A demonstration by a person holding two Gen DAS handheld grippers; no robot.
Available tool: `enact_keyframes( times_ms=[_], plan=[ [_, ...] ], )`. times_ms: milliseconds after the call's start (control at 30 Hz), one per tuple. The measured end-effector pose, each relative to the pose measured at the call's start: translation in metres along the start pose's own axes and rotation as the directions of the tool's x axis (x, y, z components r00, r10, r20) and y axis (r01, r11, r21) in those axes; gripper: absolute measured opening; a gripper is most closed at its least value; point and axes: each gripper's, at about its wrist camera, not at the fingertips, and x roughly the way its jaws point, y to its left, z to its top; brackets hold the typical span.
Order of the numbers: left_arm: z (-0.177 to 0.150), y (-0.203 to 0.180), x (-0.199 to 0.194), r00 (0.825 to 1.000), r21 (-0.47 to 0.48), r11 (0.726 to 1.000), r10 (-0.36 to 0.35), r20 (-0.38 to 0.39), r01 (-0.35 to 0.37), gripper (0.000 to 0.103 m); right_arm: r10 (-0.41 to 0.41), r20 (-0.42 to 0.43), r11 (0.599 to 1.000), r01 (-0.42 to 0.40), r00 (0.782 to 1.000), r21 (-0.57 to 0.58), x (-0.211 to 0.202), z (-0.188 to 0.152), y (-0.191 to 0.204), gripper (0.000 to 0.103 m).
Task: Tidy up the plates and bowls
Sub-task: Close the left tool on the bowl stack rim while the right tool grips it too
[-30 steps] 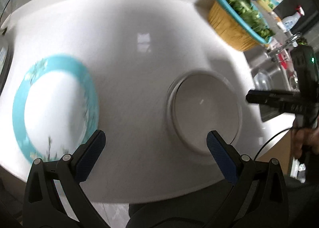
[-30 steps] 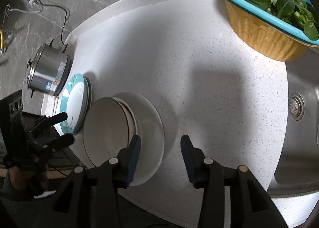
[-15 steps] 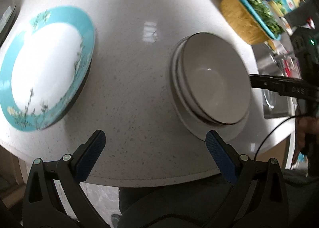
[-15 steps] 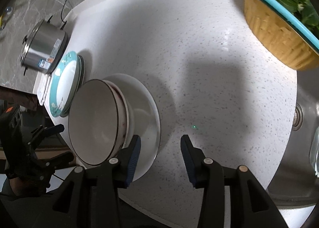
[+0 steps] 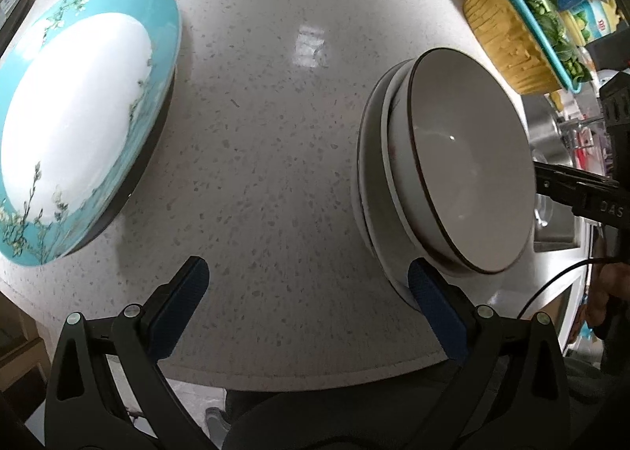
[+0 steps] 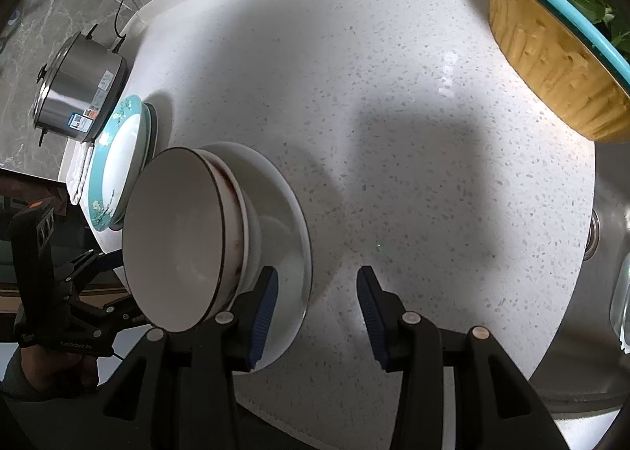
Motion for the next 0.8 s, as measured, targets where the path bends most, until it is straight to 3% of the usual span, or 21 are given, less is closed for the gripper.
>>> enact_keyframes(
  times_ms=[200, 433, 567, 800],
  plan=[
    [0.013, -0.010, 0.016, 0.998, 0.024, 0.998, 0.064, 0.002, -0.064, 0.098, 0.006, 0.016, 1.000, -0.006, 1.000, 0.017, 0.006, 0.002, -0.003, 0.045],
    [0.027, -0.023, 0.021, 0.998, 0.054, 0.998, 0.038, 0.051, -0.041, 0.069, -0.007, 0.032, 1.000, 0.007, 0.999, 0.000, 0.013, 0.005, -0.001, 0.045],
    [0.034, -0.029, 0.026, 0.997, 0.063, 0.997, 0.042, 0.068, -0.047, 0.064, -0.013, 0.034, 1.000, 0.014, 0.999, -0.015, 0.017, 0.007, 0.002, 0.044],
    [0.045, -0.034, 0.034, 0.991, 0.064, 0.994, 0.087, 0.101, -0.094, 0.064, -0.009, 0.059, 0.999, 0.012, 0.998, -0.043, 0.026, 0.011, 0.011, 0.044]
  ],
)
